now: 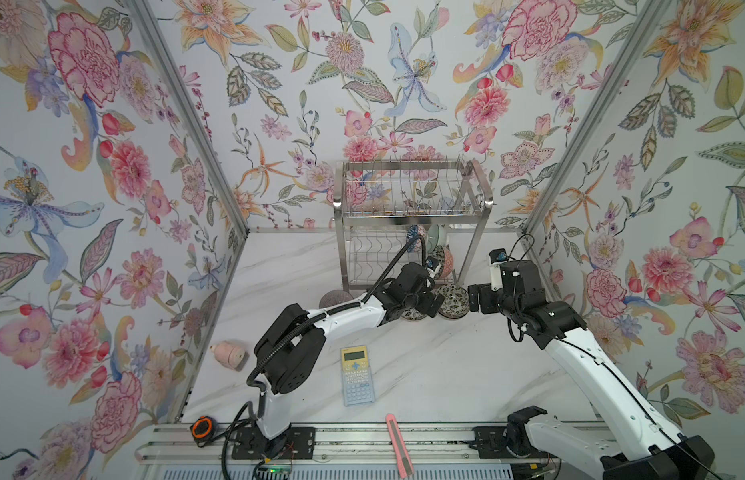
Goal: Load the bowls into the dish rack
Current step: 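Move the left gripper onto the rim of the dark leaf-patterned bowl, then close the left gripper on the dark leaf-patterned bowl rim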
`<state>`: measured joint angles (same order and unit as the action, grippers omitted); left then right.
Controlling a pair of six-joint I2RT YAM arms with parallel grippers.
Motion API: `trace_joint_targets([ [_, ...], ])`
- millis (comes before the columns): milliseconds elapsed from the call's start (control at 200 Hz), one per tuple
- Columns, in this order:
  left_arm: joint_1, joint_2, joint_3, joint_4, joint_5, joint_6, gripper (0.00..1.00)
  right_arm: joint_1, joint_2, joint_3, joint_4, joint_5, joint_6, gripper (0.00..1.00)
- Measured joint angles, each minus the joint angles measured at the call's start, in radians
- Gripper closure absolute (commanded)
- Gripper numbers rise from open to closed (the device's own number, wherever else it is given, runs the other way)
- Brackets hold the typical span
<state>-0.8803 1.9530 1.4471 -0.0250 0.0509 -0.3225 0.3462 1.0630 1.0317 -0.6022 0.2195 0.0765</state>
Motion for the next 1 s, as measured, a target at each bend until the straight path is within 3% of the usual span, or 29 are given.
trace_joint_targets([
  [85,-0.001,0.044,0.064,-0.018,0.004,-0.002,0.16,0.000,0.000,0.000,0.000,0.000,0.000,0.01],
  [330,-0.003,0.175,0.241,-0.113,0.008,0.000,0.31,-0.002,-0.002,0.000,0.000,0.000,0.000,0.01],
  [1001,-0.003,0.333,0.398,-0.250,-0.032,0.022,0.57,-0.011,-0.005,0.000,0.001,-0.004,0.001,0.01],
])
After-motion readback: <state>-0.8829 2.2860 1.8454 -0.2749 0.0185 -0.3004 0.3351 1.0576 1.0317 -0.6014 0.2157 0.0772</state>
